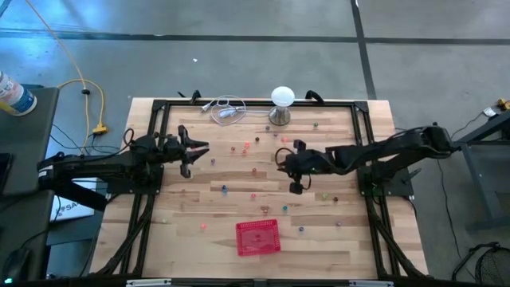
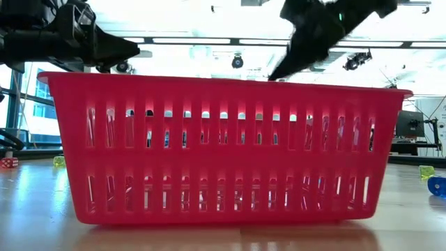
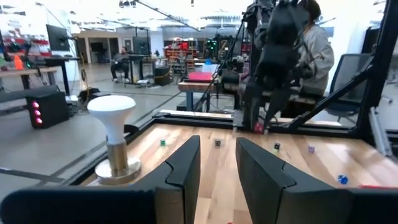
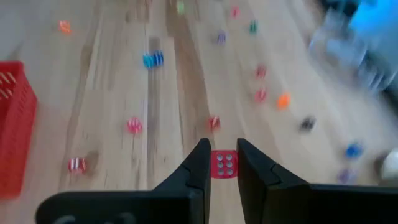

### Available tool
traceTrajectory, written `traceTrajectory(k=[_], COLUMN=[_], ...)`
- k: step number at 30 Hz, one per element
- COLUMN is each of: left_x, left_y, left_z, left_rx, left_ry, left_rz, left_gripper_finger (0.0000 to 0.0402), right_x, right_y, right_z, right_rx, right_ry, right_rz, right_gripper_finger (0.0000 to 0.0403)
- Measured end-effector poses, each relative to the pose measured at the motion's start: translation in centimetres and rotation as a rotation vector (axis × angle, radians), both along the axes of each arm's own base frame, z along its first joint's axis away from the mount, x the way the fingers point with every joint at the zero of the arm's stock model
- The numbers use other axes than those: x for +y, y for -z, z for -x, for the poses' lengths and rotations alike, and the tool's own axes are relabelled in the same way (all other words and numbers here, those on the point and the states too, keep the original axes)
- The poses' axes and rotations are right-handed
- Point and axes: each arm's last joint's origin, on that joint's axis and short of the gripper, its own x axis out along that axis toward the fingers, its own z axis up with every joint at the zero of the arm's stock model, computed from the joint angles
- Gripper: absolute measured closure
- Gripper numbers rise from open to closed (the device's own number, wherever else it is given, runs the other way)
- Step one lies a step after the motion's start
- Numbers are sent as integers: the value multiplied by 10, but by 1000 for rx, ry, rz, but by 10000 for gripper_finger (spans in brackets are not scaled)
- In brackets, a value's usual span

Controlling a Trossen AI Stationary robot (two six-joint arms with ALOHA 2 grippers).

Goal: Pick & Place Dice
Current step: Put the red dice into the red bin

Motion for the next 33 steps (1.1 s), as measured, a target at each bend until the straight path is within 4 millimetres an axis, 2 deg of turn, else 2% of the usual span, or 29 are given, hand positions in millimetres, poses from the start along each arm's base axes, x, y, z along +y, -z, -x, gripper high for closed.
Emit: traceTrajectory(k=[4,9,14,19,23,27,30,33], left_x=[-3,-16,-34,-52,-64,-74,-81,-84], left_y=[5,18,26,29,29,29,28,28], left_z=[-5,-16,-24,-25,-23,-20,-18,-17], left_rx=[40,150,207,224,227,225,222,222], left_ry=[42,158,220,303,363,399,434,460], left_rz=[13,17,11,8,26,37,33,25], left_gripper_finger=[303,303,303,303,303,303,303,303], right_x=[20,54,99,141,167,176,173,170], right_y=[-16,-21,-7,7,22,43,58,64], right_z=[-10,-26,-39,-44,-47,-55,-64,-72], right_rx=[-10,49,167,167,151,155,156,127], right_ry=[-13,-46,-69,-68,-97,-53,3,51], right_rz=[71,38,-66,-215,-323,-377,-416,-470], right_gripper_finger=[370,370,370,370,370,354,329,297])
